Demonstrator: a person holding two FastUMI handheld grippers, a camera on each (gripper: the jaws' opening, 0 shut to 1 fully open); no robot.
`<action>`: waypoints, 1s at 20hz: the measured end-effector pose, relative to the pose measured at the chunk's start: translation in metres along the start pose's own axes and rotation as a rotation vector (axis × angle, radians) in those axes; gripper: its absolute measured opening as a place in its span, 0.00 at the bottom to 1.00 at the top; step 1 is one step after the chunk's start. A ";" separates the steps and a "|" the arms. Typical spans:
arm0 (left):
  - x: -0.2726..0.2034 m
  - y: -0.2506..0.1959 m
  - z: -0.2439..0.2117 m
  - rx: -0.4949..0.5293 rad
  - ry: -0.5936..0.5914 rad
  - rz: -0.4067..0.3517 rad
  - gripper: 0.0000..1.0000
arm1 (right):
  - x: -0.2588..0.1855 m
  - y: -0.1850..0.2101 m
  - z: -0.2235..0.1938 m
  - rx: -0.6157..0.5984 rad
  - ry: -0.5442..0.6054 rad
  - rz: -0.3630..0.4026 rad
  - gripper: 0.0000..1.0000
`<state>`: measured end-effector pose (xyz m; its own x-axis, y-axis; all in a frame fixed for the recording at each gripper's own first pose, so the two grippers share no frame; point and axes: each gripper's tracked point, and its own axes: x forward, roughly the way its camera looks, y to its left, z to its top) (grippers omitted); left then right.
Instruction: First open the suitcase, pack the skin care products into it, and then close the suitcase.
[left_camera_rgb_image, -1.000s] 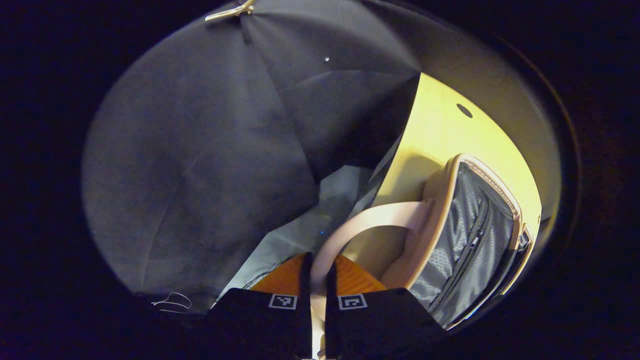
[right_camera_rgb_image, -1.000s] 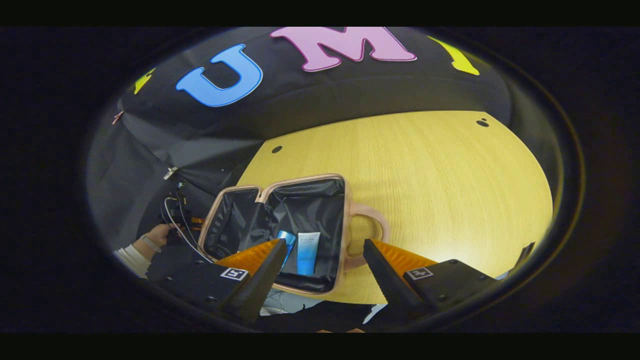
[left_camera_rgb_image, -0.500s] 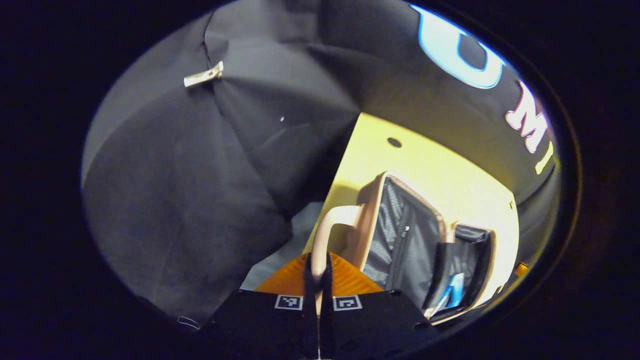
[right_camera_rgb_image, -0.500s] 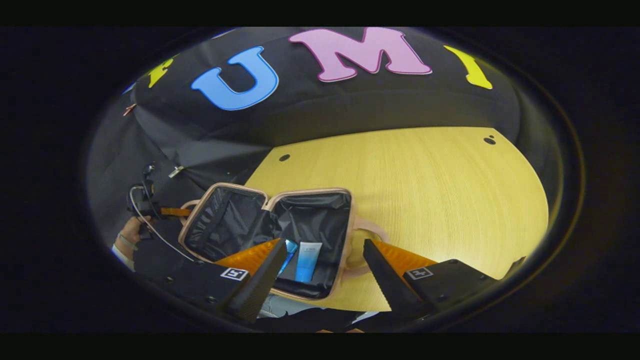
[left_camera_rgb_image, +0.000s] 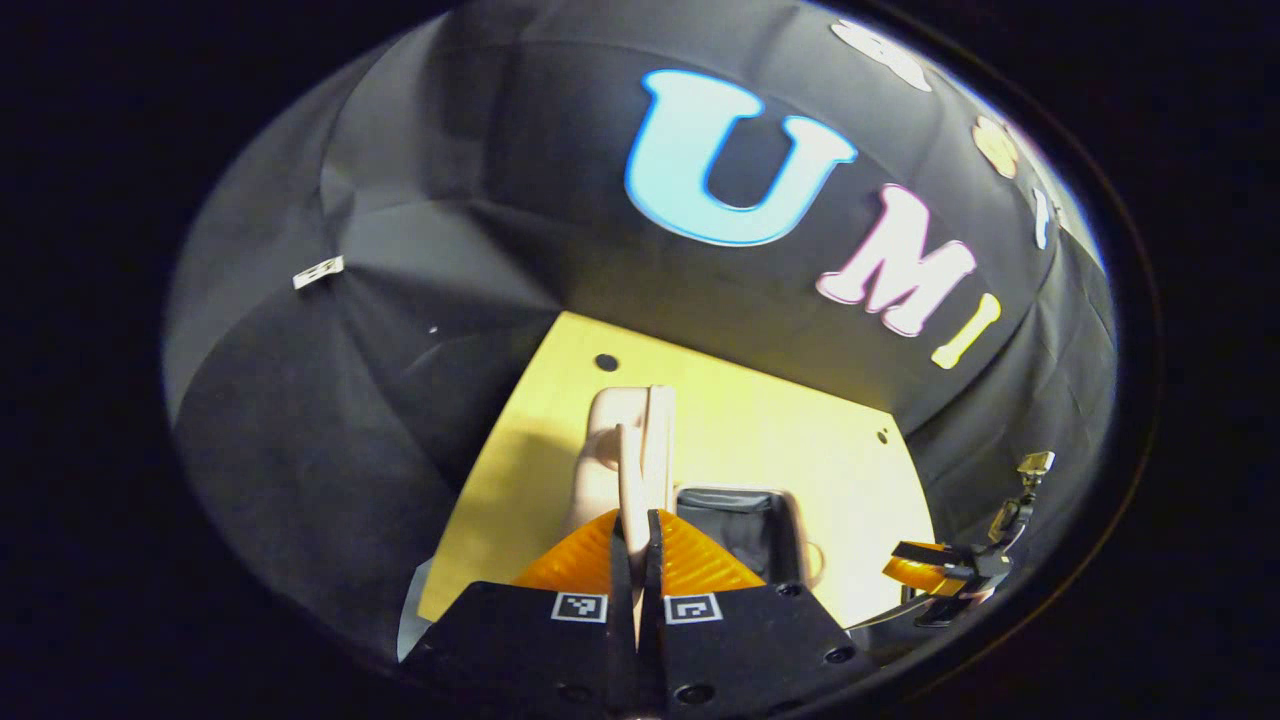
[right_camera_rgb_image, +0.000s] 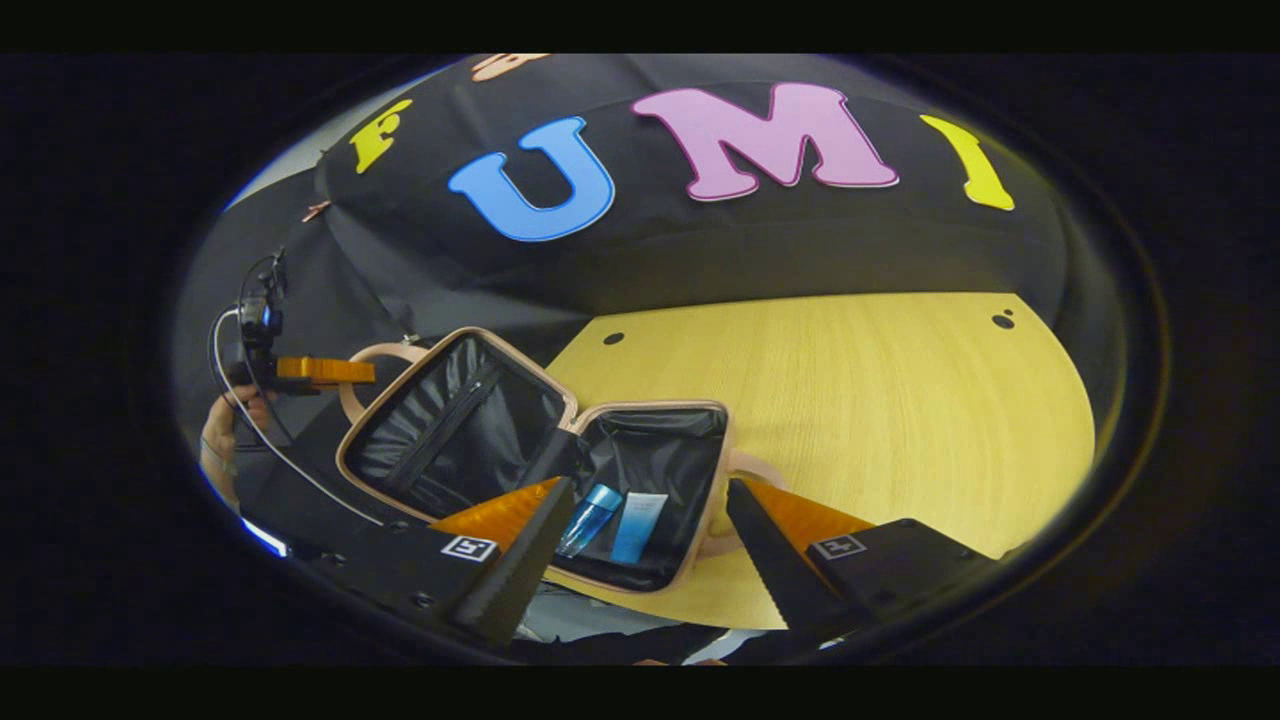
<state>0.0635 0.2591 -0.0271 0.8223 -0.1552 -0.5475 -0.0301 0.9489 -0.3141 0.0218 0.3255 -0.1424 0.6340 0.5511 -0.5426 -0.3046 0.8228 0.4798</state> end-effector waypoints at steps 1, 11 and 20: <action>0.001 -0.023 0.000 0.016 -0.005 -0.018 0.06 | -0.007 -0.005 0.002 -0.010 -0.004 0.002 0.97; 0.079 -0.231 -0.106 0.116 0.118 -0.234 0.07 | -0.073 -0.092 0.008 -0.033 -0.047 -0.088 0.97; 0.186 -0.278 -0.254 0.185 0.335 -0.208 0.07 | -0.127 -0.151 0.011 -0.073 -0.086 -0.212 0.97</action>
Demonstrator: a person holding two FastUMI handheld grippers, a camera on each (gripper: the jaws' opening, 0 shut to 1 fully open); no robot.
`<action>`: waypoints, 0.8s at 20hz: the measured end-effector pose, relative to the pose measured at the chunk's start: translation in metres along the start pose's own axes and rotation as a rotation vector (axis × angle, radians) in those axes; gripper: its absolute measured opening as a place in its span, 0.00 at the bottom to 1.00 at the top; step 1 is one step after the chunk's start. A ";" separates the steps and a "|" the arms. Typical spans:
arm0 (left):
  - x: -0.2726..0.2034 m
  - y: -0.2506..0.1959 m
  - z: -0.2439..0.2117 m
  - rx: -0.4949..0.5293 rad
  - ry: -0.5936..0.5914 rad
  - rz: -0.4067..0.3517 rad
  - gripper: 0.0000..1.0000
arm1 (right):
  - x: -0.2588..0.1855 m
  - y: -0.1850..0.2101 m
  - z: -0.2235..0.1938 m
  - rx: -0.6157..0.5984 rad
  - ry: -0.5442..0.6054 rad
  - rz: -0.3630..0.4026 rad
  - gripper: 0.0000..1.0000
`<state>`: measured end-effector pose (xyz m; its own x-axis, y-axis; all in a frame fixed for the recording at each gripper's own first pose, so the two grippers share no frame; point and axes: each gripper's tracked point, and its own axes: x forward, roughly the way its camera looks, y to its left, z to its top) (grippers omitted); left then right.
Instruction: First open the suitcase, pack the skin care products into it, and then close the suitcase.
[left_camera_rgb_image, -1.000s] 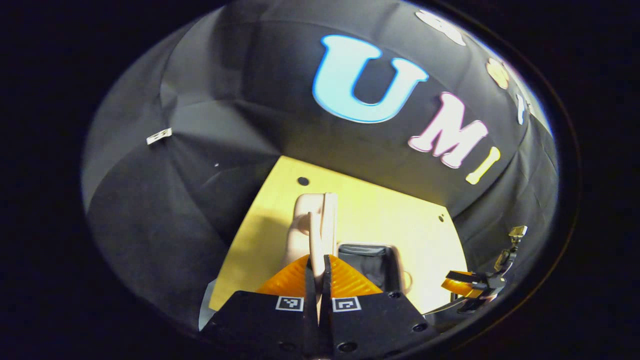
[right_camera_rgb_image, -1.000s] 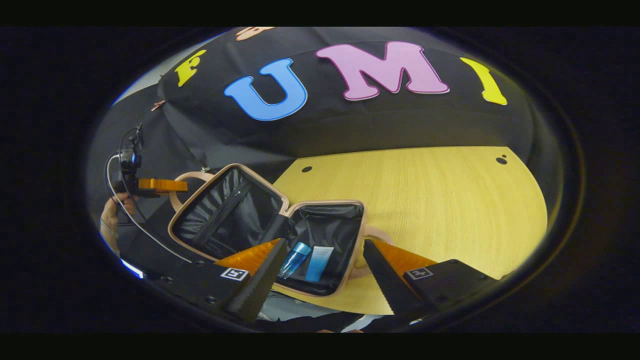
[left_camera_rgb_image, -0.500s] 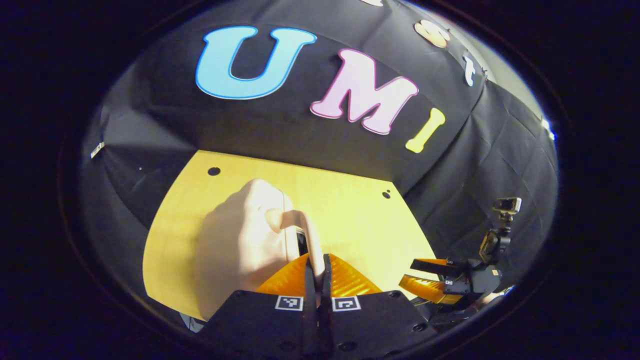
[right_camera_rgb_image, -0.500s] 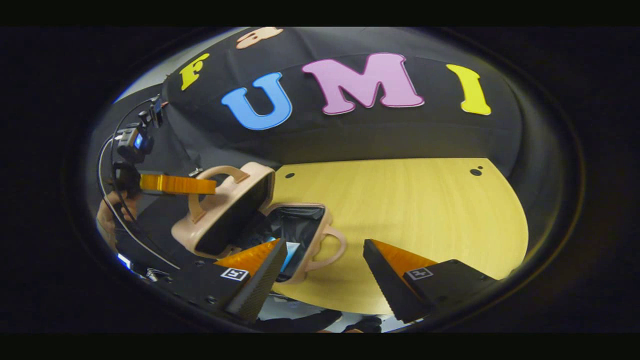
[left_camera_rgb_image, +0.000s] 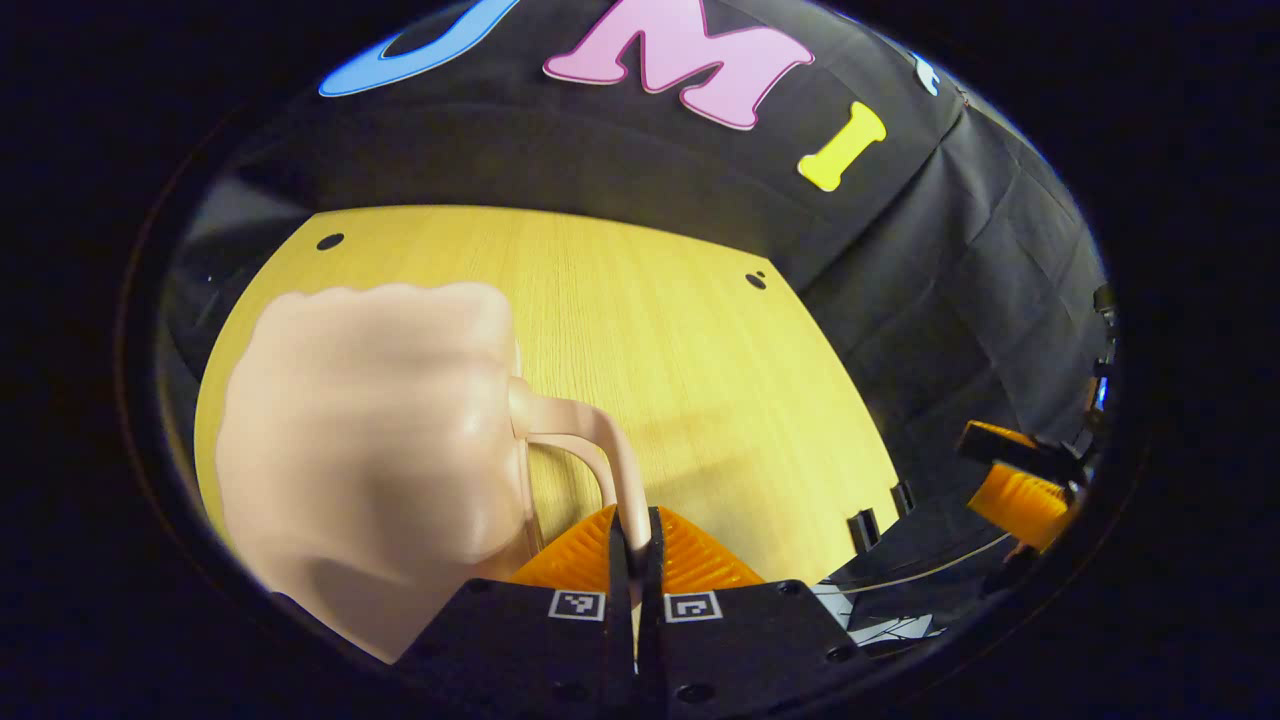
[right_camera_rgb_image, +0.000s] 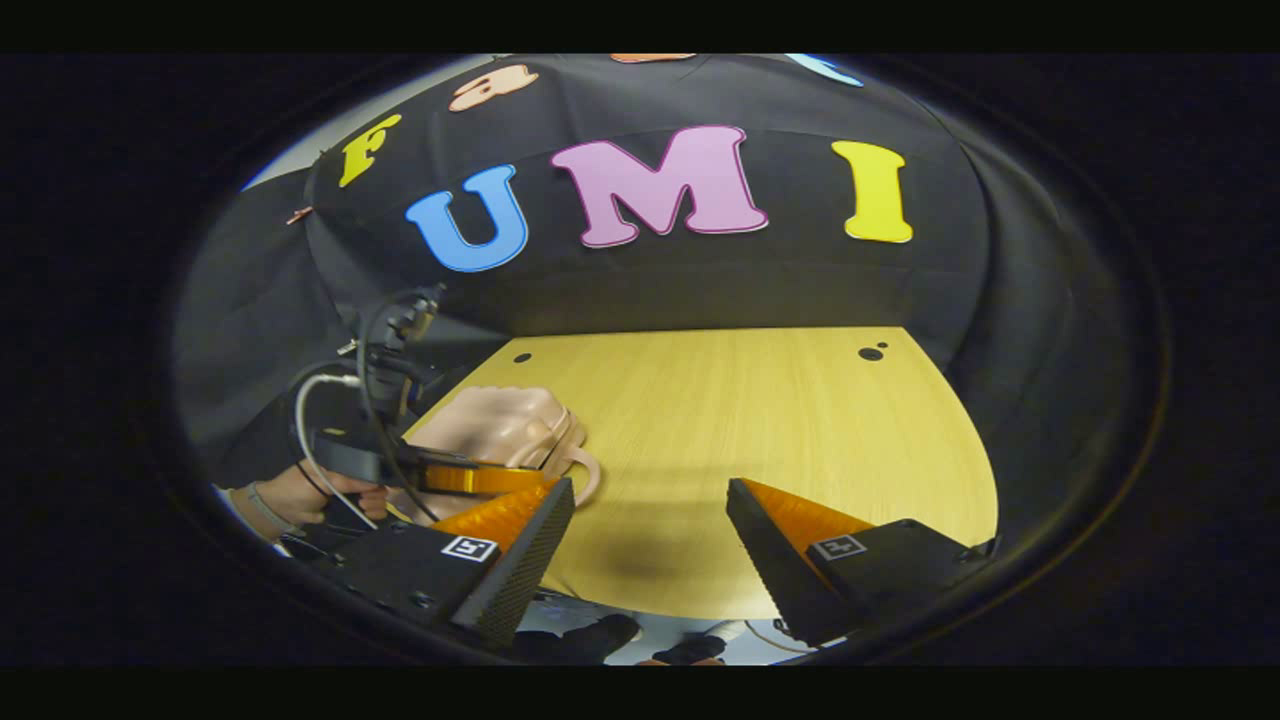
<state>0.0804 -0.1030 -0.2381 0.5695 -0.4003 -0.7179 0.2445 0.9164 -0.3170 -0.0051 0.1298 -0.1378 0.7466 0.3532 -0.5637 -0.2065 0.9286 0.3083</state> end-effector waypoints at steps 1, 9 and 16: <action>0.007 0.000 -0.004 0.019 0.006 0.007 0.08 | -0.003 -0.006 0.000 -0.011 -0.005 -0.011 0.97; -0.003 -0.002 0.023 0.049 -0.094 0.042 0.36 | -0.004 -0.013 0.012 -0.055 -0.090 -0.060 0.98; -0.060 0.000 0.071 -0.059 -0.341 0.061 0.89 | -0.016 -0.001 0.065 -0.136 -0.259 -0.066 0.98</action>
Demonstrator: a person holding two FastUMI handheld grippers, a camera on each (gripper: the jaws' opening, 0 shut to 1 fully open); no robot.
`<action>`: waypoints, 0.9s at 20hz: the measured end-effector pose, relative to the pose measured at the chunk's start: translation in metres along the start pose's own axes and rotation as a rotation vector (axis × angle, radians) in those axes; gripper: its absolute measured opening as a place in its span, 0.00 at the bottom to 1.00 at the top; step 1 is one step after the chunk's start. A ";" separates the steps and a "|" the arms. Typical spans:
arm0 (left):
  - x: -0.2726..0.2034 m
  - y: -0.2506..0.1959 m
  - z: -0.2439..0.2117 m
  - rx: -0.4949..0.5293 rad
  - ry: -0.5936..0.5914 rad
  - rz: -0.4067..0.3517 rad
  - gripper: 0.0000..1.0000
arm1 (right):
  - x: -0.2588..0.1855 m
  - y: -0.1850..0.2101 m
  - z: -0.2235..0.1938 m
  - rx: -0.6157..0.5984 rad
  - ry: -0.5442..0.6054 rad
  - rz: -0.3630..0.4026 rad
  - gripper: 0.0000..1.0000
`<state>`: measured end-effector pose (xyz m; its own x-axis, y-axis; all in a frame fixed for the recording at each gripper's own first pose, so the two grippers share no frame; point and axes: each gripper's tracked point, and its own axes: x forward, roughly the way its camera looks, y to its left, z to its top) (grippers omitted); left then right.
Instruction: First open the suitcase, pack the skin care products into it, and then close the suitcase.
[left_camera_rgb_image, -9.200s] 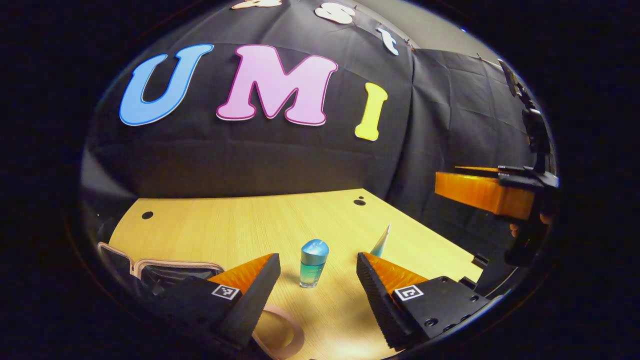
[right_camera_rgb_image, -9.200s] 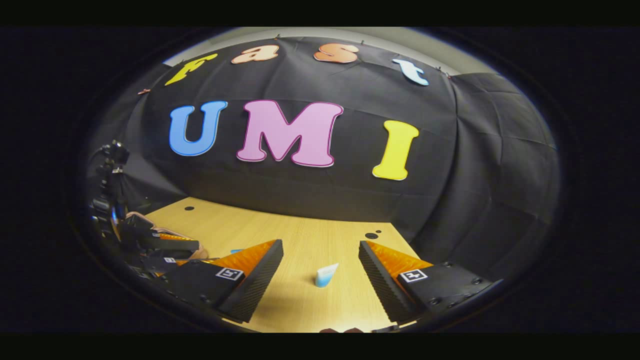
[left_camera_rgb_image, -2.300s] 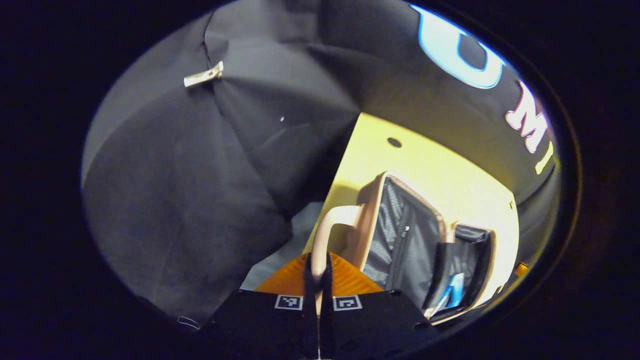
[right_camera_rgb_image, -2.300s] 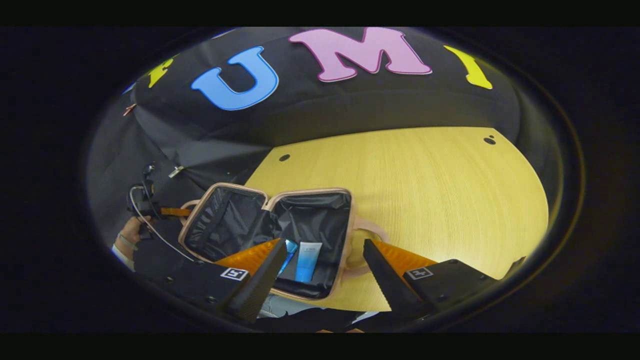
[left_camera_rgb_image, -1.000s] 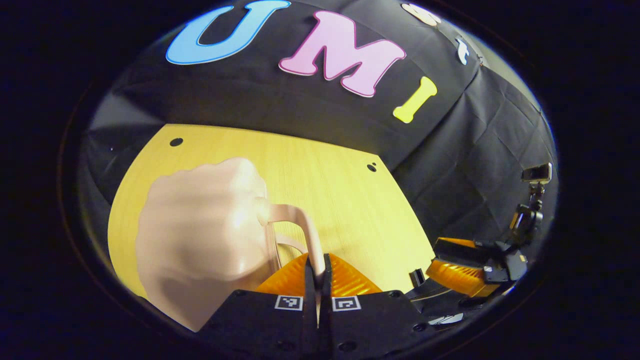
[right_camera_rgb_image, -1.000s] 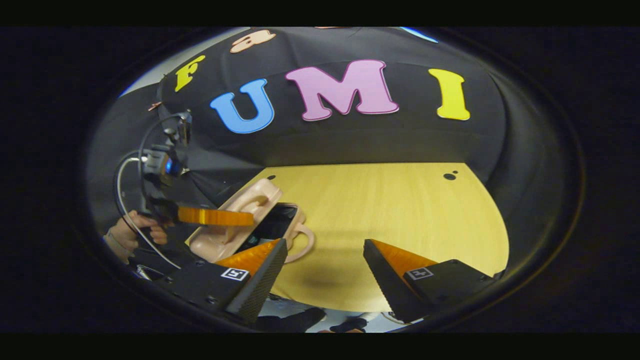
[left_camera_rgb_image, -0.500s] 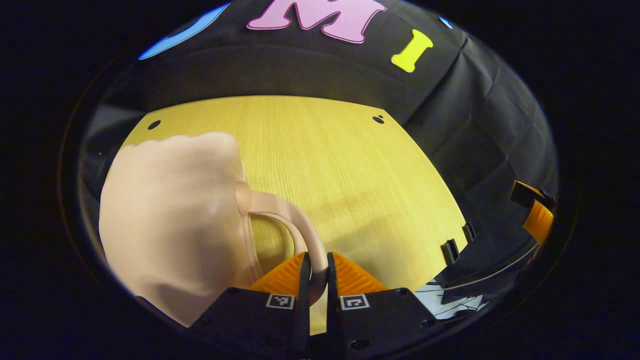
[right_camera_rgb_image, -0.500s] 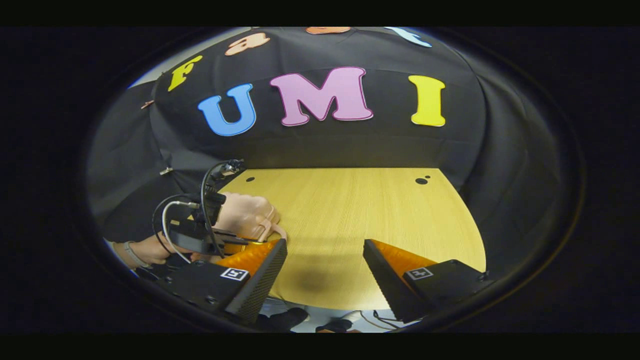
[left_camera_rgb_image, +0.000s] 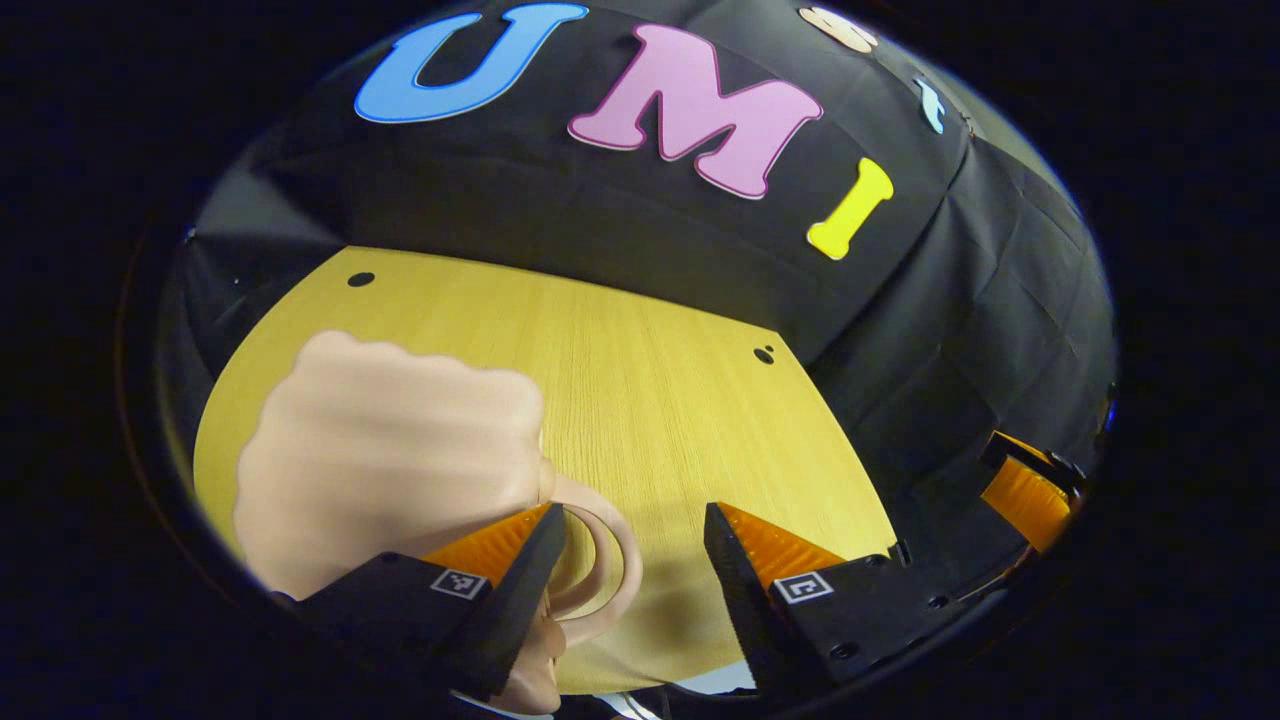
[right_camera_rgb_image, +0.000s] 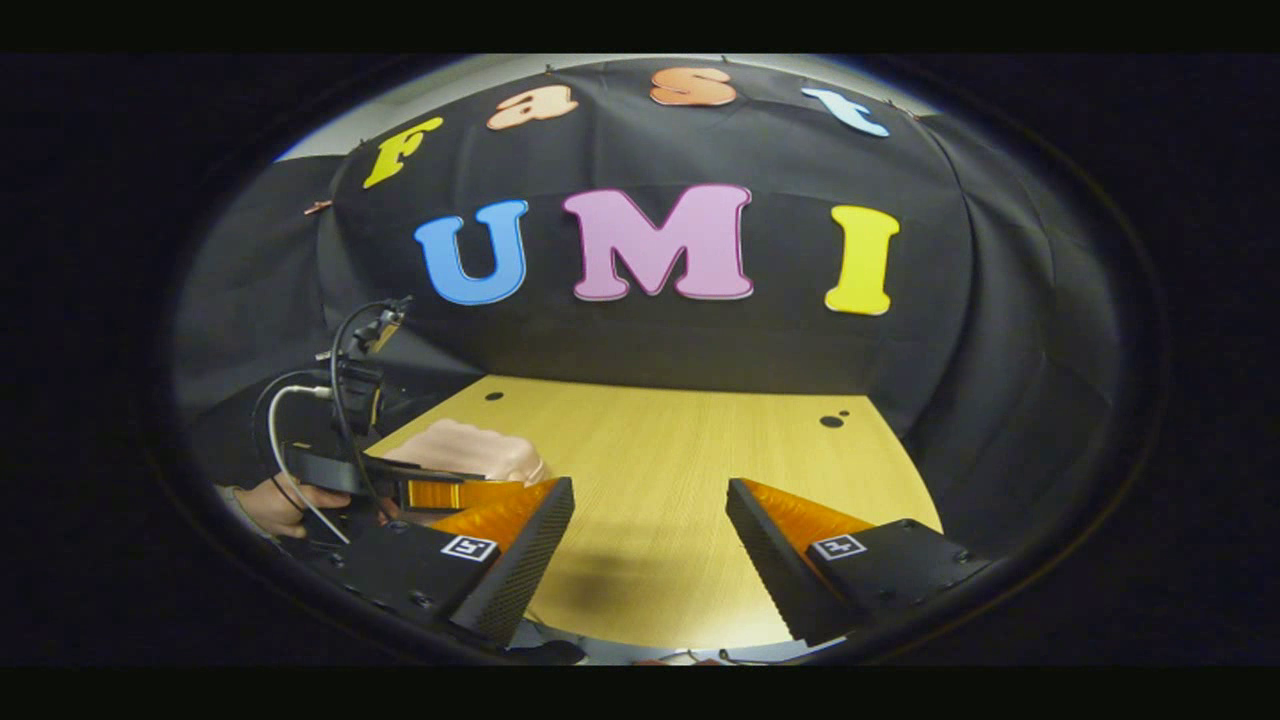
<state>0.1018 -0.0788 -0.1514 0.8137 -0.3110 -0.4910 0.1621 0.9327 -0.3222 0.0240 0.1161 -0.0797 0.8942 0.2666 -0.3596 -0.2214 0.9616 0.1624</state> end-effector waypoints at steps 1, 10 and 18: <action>-0.009 -0.001 0.011 0.023 -0.041 0.013 0.93 | 0.000 -0.001 0.009 -0.012 -0.024 -0.004 0.97; -0.119 -0.047 0.123 0.220 -0.412 0.117 0.96 | -0.024 -0.022 0.091 -0.082 -0.221 -0.032 0.97; -0.169 -0.058 0.159 0.271 -0.566 0.187 0.96 | -0.042 -0.032 0.139 -0.116 -0.373 -0.079 0.97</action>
<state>0.0438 -0.0515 0.0793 0.9979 -0.0644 0.0068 0.0645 0.9977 -0.0207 0.0477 0.0646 0.0581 0.9855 0.1698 -0.0051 -0.1695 0.9849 0.0346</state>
